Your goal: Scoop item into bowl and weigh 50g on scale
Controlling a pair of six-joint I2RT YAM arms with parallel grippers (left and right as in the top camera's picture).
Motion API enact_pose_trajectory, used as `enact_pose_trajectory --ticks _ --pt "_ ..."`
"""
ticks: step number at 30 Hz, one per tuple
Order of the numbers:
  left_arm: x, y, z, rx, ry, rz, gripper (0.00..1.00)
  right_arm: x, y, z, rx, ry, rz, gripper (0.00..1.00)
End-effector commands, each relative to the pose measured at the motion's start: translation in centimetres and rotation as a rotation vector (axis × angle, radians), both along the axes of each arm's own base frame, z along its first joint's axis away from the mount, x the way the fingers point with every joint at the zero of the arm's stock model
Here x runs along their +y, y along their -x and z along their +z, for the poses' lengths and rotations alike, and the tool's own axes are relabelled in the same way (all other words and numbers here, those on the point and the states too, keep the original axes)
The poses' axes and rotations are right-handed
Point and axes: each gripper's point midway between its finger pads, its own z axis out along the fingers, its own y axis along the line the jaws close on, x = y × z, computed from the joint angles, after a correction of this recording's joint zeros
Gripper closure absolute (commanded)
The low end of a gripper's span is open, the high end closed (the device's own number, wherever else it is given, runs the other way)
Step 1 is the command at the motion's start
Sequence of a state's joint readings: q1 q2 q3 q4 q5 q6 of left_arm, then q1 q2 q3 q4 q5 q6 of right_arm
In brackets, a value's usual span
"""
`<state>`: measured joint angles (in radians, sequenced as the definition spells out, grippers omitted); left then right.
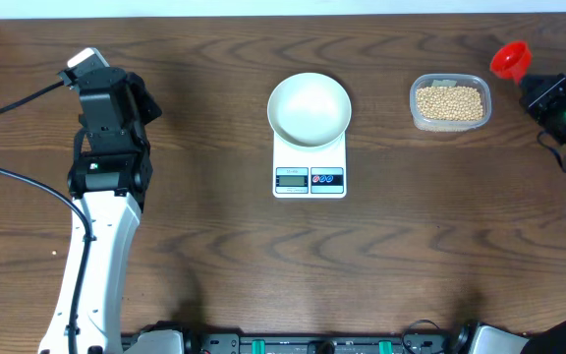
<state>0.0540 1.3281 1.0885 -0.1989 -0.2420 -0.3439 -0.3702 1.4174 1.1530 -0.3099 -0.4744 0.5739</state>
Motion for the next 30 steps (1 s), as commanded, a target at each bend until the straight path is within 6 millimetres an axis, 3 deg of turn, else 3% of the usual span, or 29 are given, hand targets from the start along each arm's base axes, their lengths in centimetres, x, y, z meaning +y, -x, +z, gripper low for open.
enact_pose_trajectory --ticks 1,8,11,18,24,30 --pt "-1.5 -0.4 0.0 0.002 0.008 -0.031 0.93 0.2 0.2 0.0 0.017 0.046 0.028 0.98" --pt "-8.6 0.1 -1.4 0.082 -0.035 -0.227 0.93 1.4 3.3 -3.0 0.155 0.168 0.168 0.99" --pt "-11.6 0.9 -2.2 0.124 -0.038 -0.306 0.93 1.7 4.3 -3.1 0.169 0.21 0.21 0.99" --pt "-20.7 4.5 -4.9 0.252 0.042 -0.601 0.93 3.1 6.3 -1.7 0.148 0.248 0.282 0.99" --pt "-25.8 6.8 -8.0 0.35 0.029 -0.722 0.92 3.5 7.2 -1.3 0.153 0.247 0.291 0.99" --pt "-28.6 7.4 -12.6 0.463 0.008 -0.764 0.93 3.6 7.4 -1.5 0.162 0.245 0.298 0.99"
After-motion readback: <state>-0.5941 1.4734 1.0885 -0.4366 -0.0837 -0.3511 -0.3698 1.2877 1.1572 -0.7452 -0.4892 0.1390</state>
